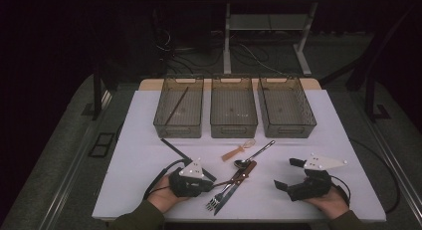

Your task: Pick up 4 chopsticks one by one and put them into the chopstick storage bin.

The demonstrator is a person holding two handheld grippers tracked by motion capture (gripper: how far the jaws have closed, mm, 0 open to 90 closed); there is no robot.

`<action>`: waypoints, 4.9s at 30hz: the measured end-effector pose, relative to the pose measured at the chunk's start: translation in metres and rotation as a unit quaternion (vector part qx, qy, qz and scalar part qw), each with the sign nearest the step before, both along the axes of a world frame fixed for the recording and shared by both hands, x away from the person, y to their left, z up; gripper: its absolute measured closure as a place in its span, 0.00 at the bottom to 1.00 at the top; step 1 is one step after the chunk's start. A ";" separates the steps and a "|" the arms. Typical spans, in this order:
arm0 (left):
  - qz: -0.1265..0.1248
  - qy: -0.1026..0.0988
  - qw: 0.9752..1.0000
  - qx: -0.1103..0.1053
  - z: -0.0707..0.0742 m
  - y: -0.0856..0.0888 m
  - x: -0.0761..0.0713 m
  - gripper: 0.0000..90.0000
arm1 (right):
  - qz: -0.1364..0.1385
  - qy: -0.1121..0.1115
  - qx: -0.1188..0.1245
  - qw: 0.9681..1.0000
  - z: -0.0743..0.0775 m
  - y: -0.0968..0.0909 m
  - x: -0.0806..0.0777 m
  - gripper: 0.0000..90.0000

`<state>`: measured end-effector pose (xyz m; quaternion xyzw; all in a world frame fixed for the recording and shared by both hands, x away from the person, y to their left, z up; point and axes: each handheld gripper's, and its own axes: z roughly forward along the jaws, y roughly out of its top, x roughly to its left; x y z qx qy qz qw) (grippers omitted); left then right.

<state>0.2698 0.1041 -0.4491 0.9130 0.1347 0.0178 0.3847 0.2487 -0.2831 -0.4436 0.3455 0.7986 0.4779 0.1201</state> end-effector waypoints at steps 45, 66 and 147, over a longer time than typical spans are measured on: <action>0.030 -0.008 0.999 -0.014 0.018 0.037 0.007 0.94 | 0.001 -0.001 0.001 1.000 0.001 0.000 -0.001 0.02; 0.072 -0.020 0.997 -0.030 0.024 0.049 0.017 0.94 | 0.006 -0.001 -0.009 1.000 -0.003 -0.001 0.008 0.02; 0.255 -0.050 0.963 -0.067 0.094 0.057 0.164 0.94 | -0.001 0.007 -0.007 1.000 -0.004 0.000 0.008 0.02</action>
